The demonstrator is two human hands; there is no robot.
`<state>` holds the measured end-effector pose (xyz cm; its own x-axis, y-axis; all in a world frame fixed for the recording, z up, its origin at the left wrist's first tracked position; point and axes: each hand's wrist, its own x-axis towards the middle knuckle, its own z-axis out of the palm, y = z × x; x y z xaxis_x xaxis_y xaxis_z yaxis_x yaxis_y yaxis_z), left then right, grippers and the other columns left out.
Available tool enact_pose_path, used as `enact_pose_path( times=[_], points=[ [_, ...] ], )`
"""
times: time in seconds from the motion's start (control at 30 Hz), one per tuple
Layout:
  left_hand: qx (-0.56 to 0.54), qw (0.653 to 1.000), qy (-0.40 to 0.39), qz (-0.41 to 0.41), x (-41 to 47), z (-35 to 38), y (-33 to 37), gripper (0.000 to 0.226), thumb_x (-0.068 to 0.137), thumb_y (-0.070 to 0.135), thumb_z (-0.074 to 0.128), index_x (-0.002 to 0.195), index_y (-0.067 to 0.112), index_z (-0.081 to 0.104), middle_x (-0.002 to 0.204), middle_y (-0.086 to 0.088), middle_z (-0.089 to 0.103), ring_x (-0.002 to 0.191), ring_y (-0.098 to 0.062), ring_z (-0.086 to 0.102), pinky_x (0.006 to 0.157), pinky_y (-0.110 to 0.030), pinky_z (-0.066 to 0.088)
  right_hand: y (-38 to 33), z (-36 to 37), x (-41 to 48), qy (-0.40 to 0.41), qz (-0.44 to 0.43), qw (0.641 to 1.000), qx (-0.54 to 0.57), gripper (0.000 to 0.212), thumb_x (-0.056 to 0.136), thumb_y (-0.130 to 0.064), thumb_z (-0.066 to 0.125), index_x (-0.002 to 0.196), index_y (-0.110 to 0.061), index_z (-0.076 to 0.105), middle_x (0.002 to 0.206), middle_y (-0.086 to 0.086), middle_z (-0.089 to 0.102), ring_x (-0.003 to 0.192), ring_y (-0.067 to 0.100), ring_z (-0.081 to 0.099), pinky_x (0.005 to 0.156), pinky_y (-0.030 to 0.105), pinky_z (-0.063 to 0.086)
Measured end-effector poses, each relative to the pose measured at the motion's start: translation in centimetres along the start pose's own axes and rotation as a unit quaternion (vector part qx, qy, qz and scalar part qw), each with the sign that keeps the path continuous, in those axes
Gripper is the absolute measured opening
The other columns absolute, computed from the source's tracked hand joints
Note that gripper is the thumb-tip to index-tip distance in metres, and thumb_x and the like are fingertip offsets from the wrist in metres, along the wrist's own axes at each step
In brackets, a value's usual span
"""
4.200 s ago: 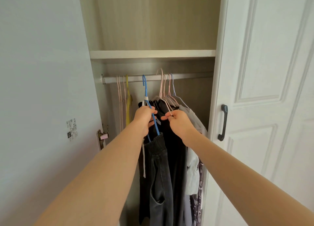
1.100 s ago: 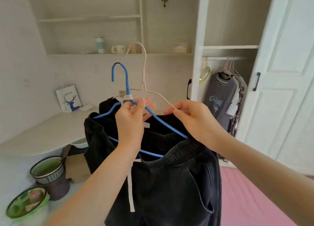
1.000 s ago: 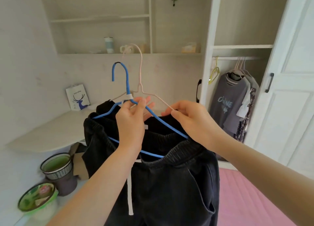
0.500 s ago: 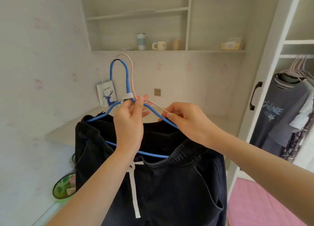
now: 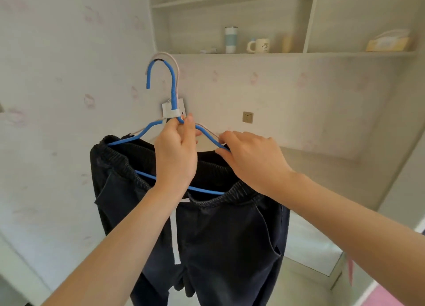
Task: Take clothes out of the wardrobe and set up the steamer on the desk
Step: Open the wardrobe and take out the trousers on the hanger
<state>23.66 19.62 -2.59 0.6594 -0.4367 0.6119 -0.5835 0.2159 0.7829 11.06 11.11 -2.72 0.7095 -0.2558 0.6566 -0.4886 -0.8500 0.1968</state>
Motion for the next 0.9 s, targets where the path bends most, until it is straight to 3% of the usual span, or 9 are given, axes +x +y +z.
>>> enact_pose_path(
  times=[0.07, 0.17, 0.33, 0.47, 0.57, 0.63, 0.7, 0.8, 0.9],
  points=[
    [0.018, 1.0, -0.012, 0.001, 1.1, 0.3, -1.1, 0.025, 0.1, 0.035, 0.044, 0.106, 0.018, 0.061, 0.086, 0.02, 0.064, 0.087, -0.005, 0.069, 0.081, -0.037, 0.058, 0.2, 2.3, 0.8, 0.0, 0.011, 1.0, 0.007, 0.027, 0.096, -0.039, 0.045, 0.091, -0.015, 0.057, 0.069, -0.003, 0.06, 0.05, 0.02, 0.05, 0.038, 0.025, 0.021],
    [0.047, 0.998, -0.039, -0.003, 2.3, 1.1, -3.3, 0.024, 0.1, 0.026, 0.045, 0.115, 0.014, 0.06, 0.097, 0.021, 0.063, 0.088, -0.004, 0.069, 0.082, -0.036, 0.058, 0.5, 5.6, 1.7, -0.028, 0.052, 0.997, 0.059, 0.029, 0.1, -0.038, 0.035, 0.101, -0.015, 0.053, 0.074, -0.003, 0.058, 0.051, 0.022, 0.044, 0.04, 0.029, 0.022],
    [0.103, 0.993, -0.058, -0.017, 5.1, 3.1, -7.2, 0.029, 0.098, 0.021, 0.044, 0.124, 0.017, 0.057, 0.098, 0.014, 0.065, 0.083, -0.003, 0.069, 0.082, -0.035, 0.058, 2.6, 10.8, 4.1, -0.044, 0.096, 0.984, 0.141, 0.026, 0.1, -0.039, 0.035, 0.105, -0.019, 0.052, 0.072, -0.006, 0.053, 0.057, 0.022, 0.051, 0.048, 0.032, 0.035],
    [0.127, 0.989, -0.069, -0.044, 8.2, 5.1, -9.8, 0.029, 0.098, 0.021, 0.043, 0.123, 0.014, 0.057, 0.114, 0.003, 0.068, 0.076, -0.003, 0.07, 0.08, -0.036, 0.058, 5.4, 14.6, 6.8, -0.03, 0.087, 0.983, 0.161, 0.026, 0.099, -0.039, 0.038, 0.105, -0.02, 0.055, 0.072, -0.005, 0.057, 0.057, 0.02, 0.051, 0.047, 0.03, 0.032],
    [0.111, 0.99, -0.056, -0.066, 10.3, 5.6, -11.0, 0.029, 0.098, 0.024, 0.047, 0.118, 0.01, 0.063, 0.096, 0.002, 0.073, 0.067, -0.008, 0.071, 0.072, -0.031, 0.059, 7.5, 17.2, 9.1, -0.035, 0.076, 0.982, 0.169, 0.026, 0.098, -0.04, 0.039, 0.104, -0.021, 0.056, 0.071, -0.005, 0.059, 0.056, 0.02, 0.052, 0.046, 0.03, 0.033],
    [0.083, 0.994, -0.005, -0.074, 11.5, 5.1, -11.9, 0.025, 0.098, 0.026, 0.05, 0.099, 0.01, 0.069, 0.074, 0.001, 0.072, 0.053, -0.015, 0.068, 0.057, -0.026, 0.057, 8.8, 18.8, 10.3, -0.038, 0.075, 0.982, 0.171, 0.027, 0.098, -0.041, 0.039, 0.103, -0.021, 0.057, 0.07, -0.005, 0.059, 0.057, 0.021, 0.054, 0.049, 0.034, 0.04],
    [0.112, 0.991, 0.069, -0.038, 12.7, 4.2, -13.4, 0.022, 0.096, 0.026, 0.055, 0.083, 0.015, 0.068, 0.064, 0.004, 0.069, 0.045, -0.015, 0.062, 0.053, -0.025, 0.052, 10.0, 20.3, 11.5, -0.039, 0.073, 0.981, 0.175, 0.028, 0.098, -0.042, 0.039, 0.102, -0.021, 0.058, 0.069, -0.005, 0.059, 0.057, 0.021, 0.055, 0.05, 0.037, 0.044],
    [0.247, 0.962, 0.11, 0.032, 15.0, 2.5, -16.8, 0.011, 0.09, 0.029, 0.063, 0.098, 0.022, 0.065, 0.086, 0.015, 0.068, 0.076, -0.007, 0.062, 0.077, -0.031, 0.052, 11.3, 22.1, 13.2, -0.035, 0.068, 0.98, 0.184, 0.028, 0.097, -0.042, 0.041, 0.102, -0.021, 0.06, 0.069, -0.006, 0.059, 0.057, 0.02, 0.055, 0.051, 0.038, 0.046],
    [0.362, 0.93, 0.011, 0.053, 17.7, 1.5, -20.4, 0.048, 0.086, 0.044, 0.063, 0.129, 0.024, 0.053, 0.122, 0.008, 0.057, 0.113, -0.013, 0.05, 0.095, -0.032, 0.042, 12.2, 23.8, 15.1, -0.039, 0.063, 0.978, 0.193, 0.027, 0.097, -0.04, 0.042, 0.103, -0.021, 0.06, 0.069, -0.007, 0.059, 0.057, 0.019, 0.054, 0.053, 0.038, 0.047]
  ],
)
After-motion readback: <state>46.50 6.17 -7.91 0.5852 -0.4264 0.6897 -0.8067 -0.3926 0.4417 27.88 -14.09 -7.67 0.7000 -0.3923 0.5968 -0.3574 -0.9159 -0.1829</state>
